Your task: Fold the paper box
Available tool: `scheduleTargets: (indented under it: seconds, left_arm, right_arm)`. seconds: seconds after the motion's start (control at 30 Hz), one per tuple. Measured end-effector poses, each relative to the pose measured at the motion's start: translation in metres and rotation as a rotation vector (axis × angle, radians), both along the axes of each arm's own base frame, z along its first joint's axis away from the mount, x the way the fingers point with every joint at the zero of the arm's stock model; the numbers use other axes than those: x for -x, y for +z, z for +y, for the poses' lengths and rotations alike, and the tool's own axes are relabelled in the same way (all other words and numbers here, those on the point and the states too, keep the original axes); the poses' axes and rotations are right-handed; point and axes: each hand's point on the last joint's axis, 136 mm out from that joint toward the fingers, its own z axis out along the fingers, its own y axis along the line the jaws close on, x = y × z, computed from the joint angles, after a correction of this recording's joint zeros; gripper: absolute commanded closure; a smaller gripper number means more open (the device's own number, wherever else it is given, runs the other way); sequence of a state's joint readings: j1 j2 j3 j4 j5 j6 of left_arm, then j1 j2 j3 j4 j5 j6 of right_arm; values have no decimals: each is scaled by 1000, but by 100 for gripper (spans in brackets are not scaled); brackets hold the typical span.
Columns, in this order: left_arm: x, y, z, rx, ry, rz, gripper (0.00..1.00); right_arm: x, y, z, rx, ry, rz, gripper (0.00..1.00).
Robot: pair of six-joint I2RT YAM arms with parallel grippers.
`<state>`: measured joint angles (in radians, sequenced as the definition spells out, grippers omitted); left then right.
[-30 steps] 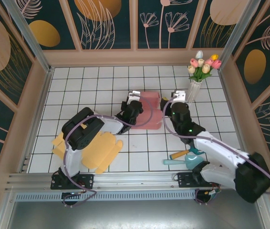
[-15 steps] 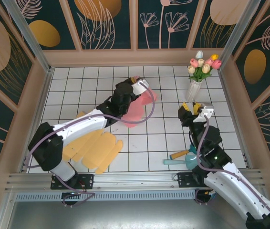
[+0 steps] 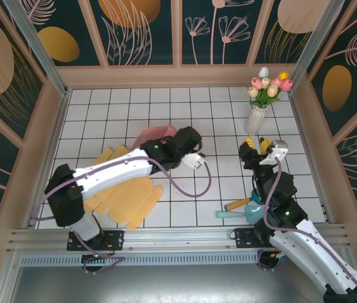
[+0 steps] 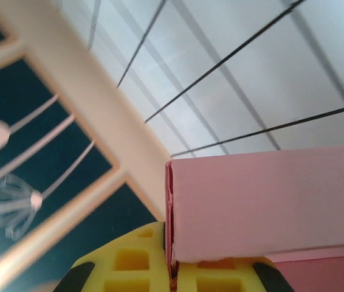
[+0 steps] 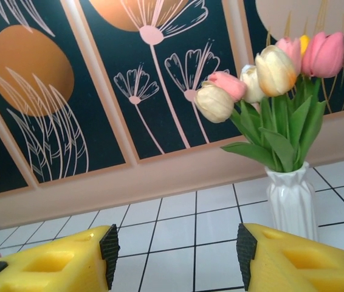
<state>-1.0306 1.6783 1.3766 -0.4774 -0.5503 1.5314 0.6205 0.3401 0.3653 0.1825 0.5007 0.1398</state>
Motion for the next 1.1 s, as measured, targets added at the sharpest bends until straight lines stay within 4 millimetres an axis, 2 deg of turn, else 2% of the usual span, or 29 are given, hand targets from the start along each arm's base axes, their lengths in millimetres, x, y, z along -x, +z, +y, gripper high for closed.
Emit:
scheduleTargets:
  seconds: [0.1,0.23,0.43,0.6,0.77,0.87,0.97,1.03,1.1]
  left_arm:
    - [11,-35,-9,-164,-66,65,100]
    - [16,-80,-2,-337,-106,143,97]
    - [15,-110,-3,-428,-143,174,73]
    - [9,-126,-15,-418,-147,167,70]
    - [2,-125,-29,-366,-152,133,70]
    - [-5,-117,-46,-273,-145,97,70]
    - [-9,-97,-64,-90,-117,61,70]
    - [-6,-72,-70,79,-91,37,70]
    - [-2,-44,-67,257,-58,-1,71]
  right_arm:
    - [3,1,-6,-14,-17,-16,41]
    - [7,4,-11,-33,-31,-33,42]
    - [8,6,-13,-40,-36,-38,41]
    - [8,5,-14,-40,-40,-37,41]
    - [8,5,-16,-42,-53,-36,41]
    - [8,5,-16,-42,-54,-36,40]
    - [8,5,-16,-46,-56,-35,38]
    - [7,4,-17,-59,-60,-29,37]
    - [4,1,-17,-62,-63,-18,36]
